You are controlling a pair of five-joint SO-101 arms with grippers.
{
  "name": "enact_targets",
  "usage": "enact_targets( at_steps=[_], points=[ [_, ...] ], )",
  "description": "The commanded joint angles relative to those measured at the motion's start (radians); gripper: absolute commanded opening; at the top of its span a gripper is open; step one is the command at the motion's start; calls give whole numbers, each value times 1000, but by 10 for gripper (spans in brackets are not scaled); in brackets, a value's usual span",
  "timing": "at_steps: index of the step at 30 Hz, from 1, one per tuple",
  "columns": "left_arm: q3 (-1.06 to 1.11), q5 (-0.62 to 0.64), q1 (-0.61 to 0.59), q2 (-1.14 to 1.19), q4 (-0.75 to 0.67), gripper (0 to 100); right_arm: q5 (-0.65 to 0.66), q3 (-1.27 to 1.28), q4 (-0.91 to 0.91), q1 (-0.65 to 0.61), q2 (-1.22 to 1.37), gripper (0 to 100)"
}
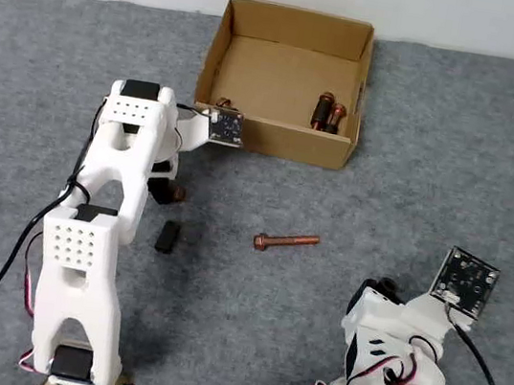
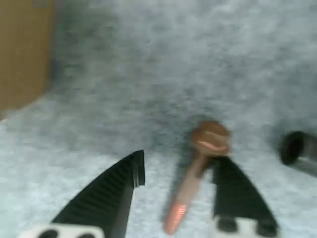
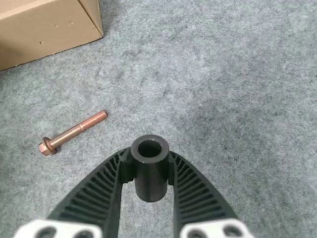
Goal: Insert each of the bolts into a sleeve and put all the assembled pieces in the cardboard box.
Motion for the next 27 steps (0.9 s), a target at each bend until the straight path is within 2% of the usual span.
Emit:
enact_targets(
  at_steps=[1, 4, 7, 9, 14, 18, 24, 27],
  points=[
    [-76, -8, 14, 0, 58, 66, 11, -5, -24, 7, 2, 8],
    [-85, -8, 31, -9, 132, 19, 11, -5, -24, 5, 2, 8],
    [-127, -8, 38, -31, 236, 15, 11, -5, -24, 5, 2, 8],
    [-133, 6, 43, -60, 250, 15, 11, -5, -24, 5, 2, 8],
    [-70, 157, 48, -201, 250, 15, 11, -5, -24, 5, -4, 8],
    [84, 270, 74, -368, 250, 15, 11, -5, -24, 4, -7, 8],
    [363, 623, 127, -646, 250, 15, 11, -6, -24, 4, -8, 8],
    [449, 660, 153, -775, 247, 10, 12, -9, -22, 2, -8, 8]
  ],
)
